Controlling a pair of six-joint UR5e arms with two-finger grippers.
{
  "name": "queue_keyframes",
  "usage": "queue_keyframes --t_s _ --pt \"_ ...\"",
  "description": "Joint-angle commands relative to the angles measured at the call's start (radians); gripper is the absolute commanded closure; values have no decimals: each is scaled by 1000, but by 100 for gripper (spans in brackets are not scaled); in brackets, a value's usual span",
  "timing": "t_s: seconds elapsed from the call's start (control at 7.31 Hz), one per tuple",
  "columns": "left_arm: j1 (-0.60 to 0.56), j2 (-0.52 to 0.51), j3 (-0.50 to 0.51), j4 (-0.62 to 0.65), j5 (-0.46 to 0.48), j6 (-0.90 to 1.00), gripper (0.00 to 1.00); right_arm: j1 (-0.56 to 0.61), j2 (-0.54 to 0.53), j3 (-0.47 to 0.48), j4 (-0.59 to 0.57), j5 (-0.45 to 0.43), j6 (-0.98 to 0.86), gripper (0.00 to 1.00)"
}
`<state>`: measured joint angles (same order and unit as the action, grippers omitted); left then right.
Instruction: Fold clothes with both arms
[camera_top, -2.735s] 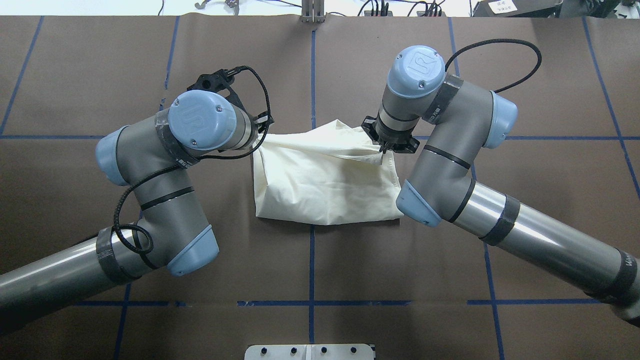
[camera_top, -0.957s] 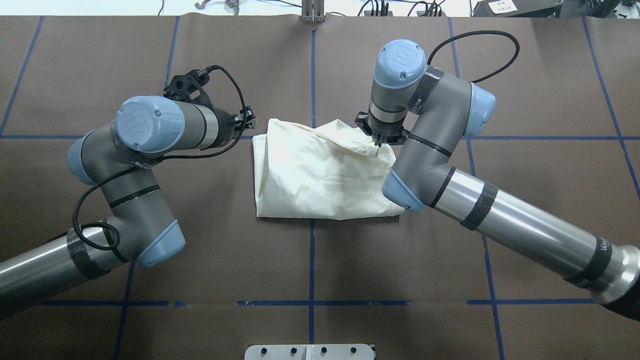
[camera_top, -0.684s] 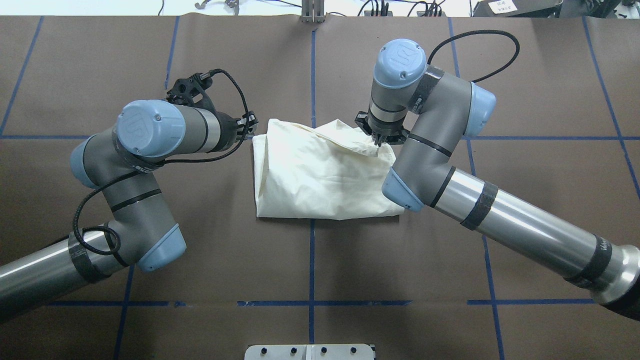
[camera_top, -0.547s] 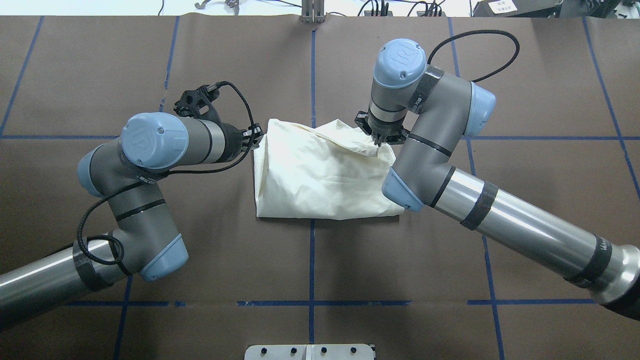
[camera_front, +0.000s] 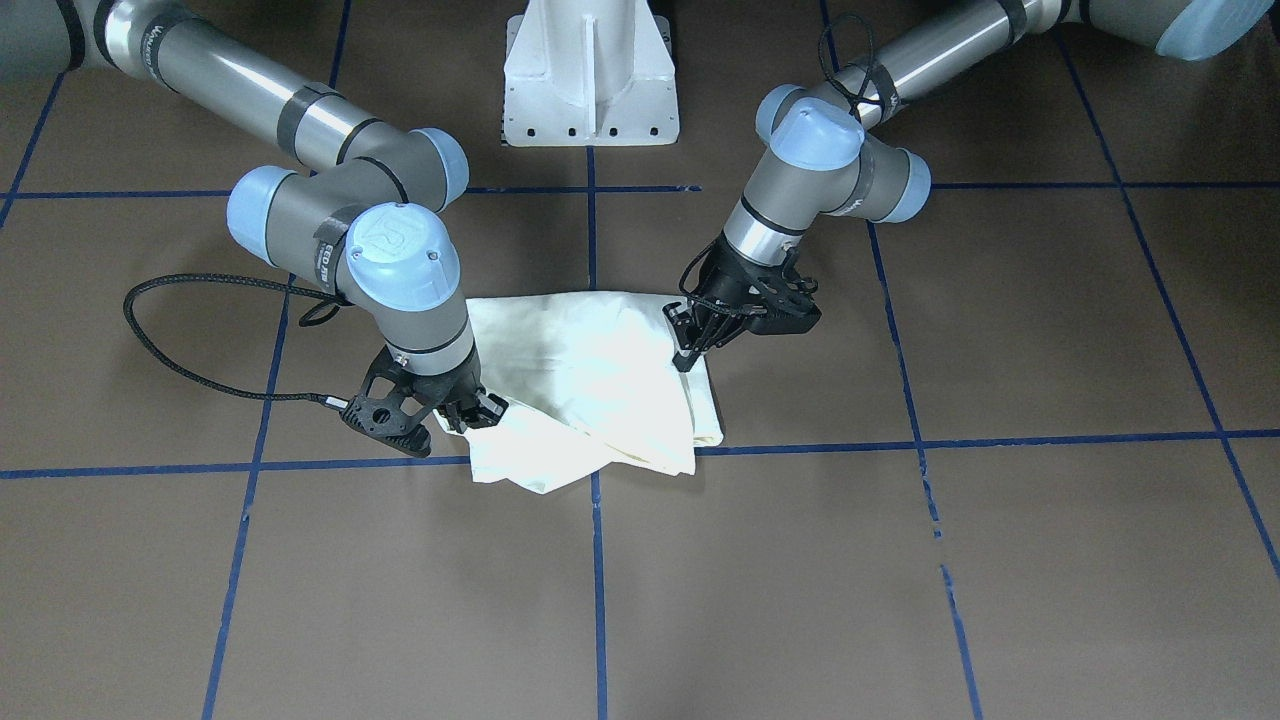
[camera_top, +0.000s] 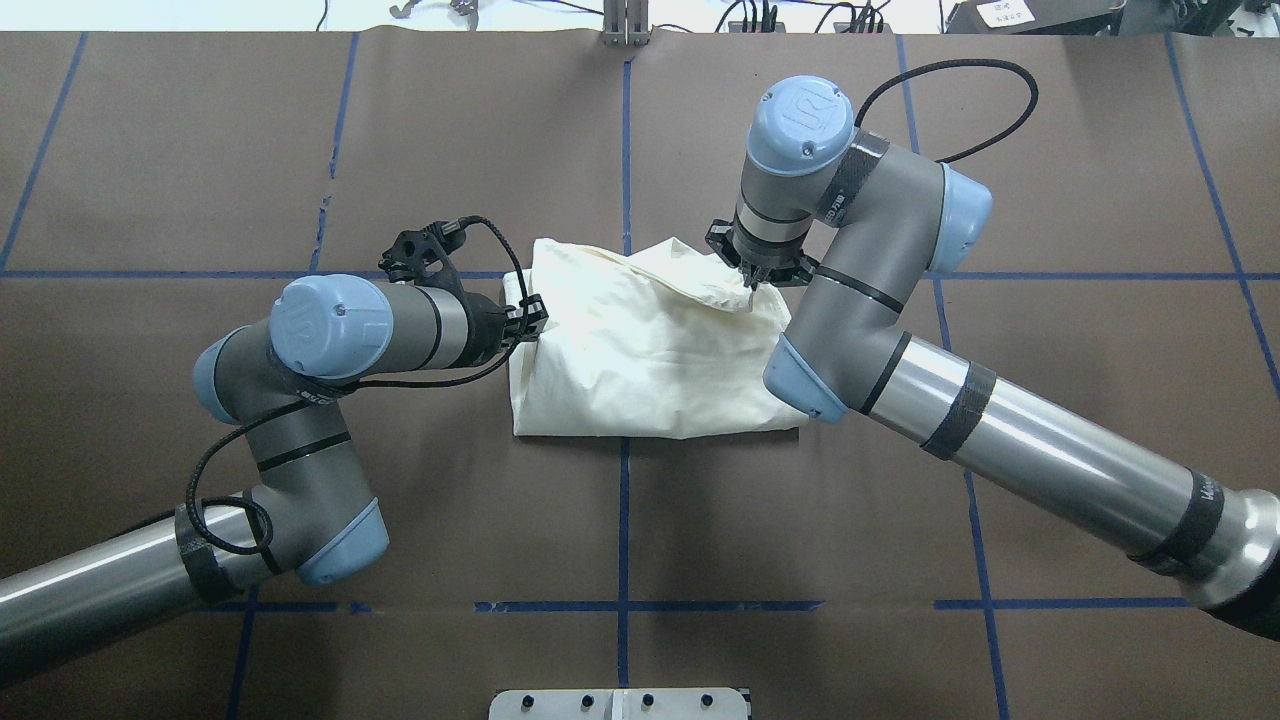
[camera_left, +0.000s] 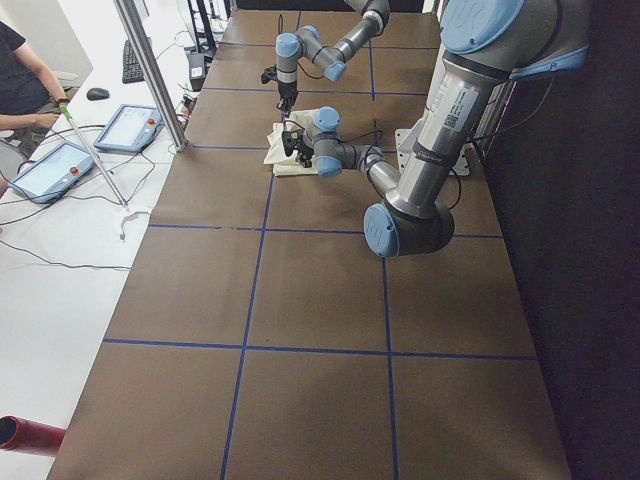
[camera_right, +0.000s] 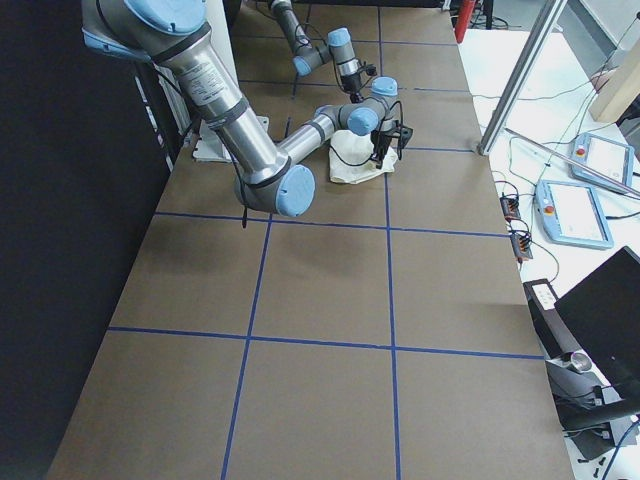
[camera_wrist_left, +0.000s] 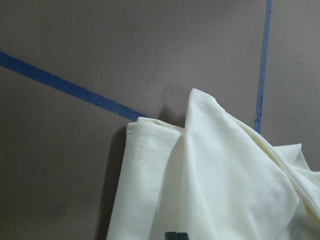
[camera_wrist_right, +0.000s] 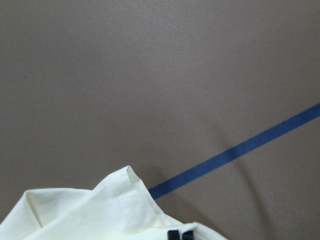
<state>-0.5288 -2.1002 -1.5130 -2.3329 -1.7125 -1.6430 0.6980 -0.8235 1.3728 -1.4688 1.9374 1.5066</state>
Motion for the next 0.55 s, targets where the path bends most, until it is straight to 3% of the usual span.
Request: queue_keyframes --t_s 0.0,0.41 --pt "9 12 -10 4 -96 -3 100 0 1 6 1 0 1 100" --pt "13 23 -9 17 -101 -37 100 0 3 6 2 0 3 100"
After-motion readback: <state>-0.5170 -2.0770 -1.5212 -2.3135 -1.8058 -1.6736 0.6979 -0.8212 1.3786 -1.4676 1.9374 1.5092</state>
